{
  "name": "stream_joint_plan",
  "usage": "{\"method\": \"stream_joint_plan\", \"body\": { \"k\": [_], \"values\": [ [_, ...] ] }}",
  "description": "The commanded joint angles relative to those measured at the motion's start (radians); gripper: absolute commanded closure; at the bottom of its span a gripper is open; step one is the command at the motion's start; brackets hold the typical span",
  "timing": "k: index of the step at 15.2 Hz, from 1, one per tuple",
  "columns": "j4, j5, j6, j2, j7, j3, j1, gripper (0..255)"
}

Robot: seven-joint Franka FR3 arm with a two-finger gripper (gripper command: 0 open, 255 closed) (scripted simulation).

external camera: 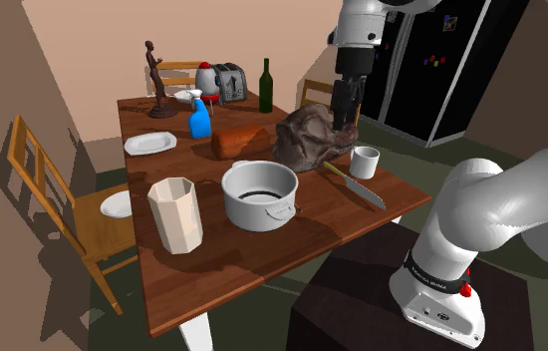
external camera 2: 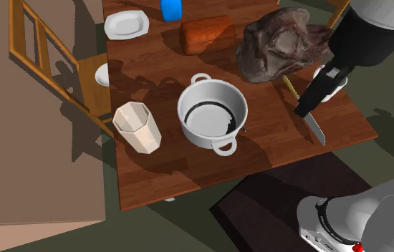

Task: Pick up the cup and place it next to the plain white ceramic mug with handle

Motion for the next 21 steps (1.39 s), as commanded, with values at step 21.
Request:
{"method": "stream_joint_plan", "body": {
  "k": [21],
  "values": [
    [0.337, 0.0, 0.364, 0.67, 0.358, 0.282, 0.057, 0]
  ]
}}
